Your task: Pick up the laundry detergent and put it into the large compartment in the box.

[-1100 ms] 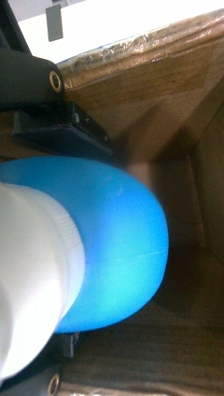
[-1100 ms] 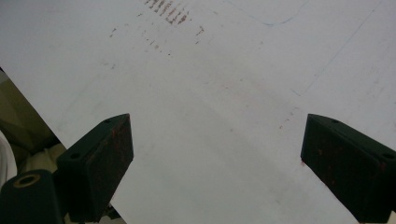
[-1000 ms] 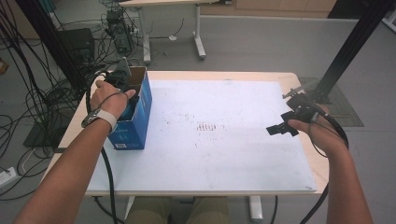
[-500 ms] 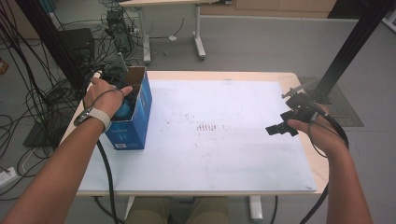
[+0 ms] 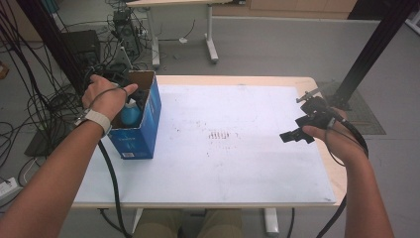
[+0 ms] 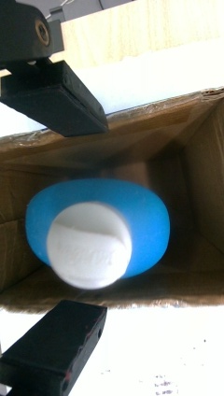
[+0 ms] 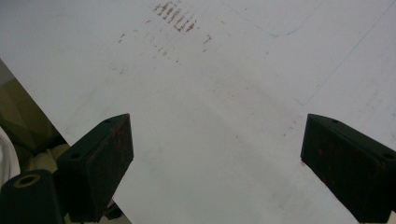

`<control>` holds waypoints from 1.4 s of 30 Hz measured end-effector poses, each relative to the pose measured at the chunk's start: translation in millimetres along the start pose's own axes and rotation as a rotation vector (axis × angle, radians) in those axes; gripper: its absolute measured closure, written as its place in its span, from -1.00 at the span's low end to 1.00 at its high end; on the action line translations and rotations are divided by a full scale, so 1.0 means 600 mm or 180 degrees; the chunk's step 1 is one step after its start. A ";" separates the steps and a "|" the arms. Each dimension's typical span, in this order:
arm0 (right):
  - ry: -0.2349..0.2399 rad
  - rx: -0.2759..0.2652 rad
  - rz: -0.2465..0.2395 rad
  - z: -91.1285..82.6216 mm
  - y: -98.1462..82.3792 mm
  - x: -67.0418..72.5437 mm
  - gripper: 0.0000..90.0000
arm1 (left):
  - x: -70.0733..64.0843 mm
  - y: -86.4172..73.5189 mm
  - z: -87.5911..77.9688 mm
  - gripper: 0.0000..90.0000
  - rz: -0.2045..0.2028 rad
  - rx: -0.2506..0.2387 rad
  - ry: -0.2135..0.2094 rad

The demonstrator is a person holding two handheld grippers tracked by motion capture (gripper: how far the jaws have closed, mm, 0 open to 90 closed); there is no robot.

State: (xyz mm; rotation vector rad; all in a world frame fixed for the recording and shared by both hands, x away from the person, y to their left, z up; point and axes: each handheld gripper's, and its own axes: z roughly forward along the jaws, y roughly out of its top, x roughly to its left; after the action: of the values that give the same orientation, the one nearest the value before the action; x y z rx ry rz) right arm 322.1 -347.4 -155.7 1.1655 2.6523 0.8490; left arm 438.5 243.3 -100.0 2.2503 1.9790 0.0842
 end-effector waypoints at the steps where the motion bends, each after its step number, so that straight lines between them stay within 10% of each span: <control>1: 0.0001 -0.0002 -0.0004 0.000 0.000 0.000 -0.80 | 0.000 0.001 -0.002 -0.78 0.0015 0.0007 -0.0013; 28: -0.0067 0.0030 0.0033 -0.016 0.002 0.010 -0.80 | -0.030 0.003 -0.168 -0.85 0.0825 -0.0205 -0.0326; 42: -0.0100 0.0049 0.0056 -0.024 0.001 0.014 -0.80 | -0.073 0.023 -0.206 -0.84 0.1680 -0.0109 -0.0607</control>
State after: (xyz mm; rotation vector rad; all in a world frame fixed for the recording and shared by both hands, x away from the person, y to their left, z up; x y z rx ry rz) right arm 311.9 -348.0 -142.5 1.1975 2.6320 0.8078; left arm 429.6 207.0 26.7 2.5830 1.2460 -0.0397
